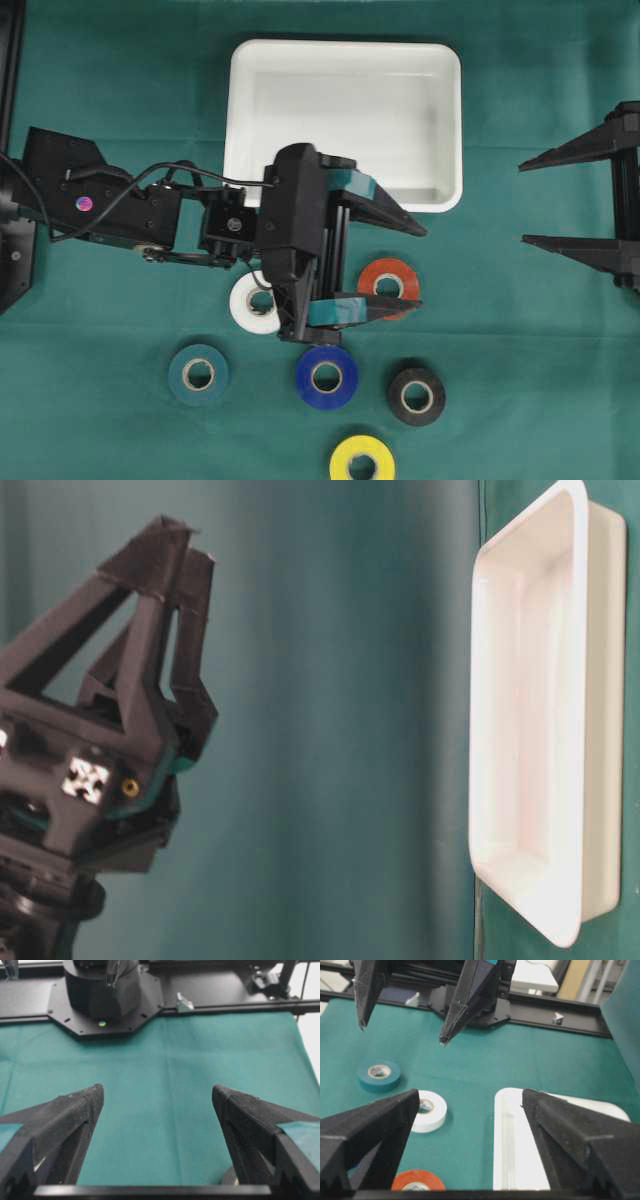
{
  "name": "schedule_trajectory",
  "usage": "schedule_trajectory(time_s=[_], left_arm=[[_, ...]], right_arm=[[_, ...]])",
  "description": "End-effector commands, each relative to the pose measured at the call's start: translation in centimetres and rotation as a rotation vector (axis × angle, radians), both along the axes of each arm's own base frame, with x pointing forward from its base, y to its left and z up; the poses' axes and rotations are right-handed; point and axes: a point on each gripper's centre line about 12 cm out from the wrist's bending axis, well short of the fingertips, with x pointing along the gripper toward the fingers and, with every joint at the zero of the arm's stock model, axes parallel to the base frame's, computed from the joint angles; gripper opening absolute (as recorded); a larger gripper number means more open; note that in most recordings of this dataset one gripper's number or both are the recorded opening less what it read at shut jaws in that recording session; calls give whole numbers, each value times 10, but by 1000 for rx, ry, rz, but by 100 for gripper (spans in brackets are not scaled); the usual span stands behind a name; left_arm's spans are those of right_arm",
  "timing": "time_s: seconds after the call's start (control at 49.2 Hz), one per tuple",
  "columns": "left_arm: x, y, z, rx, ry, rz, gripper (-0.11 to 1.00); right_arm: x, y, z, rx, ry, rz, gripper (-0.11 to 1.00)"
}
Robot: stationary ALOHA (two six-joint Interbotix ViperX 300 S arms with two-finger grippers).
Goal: Pick up the tape from a random location and place it into the white case.
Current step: 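Reach the left gripper over the red tape roll and lower it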
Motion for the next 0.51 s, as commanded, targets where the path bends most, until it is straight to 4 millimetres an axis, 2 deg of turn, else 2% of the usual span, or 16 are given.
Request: schedule_trajectory(time_s=[0.0,0.223,0.488], left_arm=[[2,3,18,-5,-41,6,100],[5,3,15,-11,30,11,100],[26,4,5,16,311,17,100]], right_arm=[[3,0,9,2,-20,0,92],[3,0,9,3,-14,-2,92],[5,0,6,3,0,0,92]])
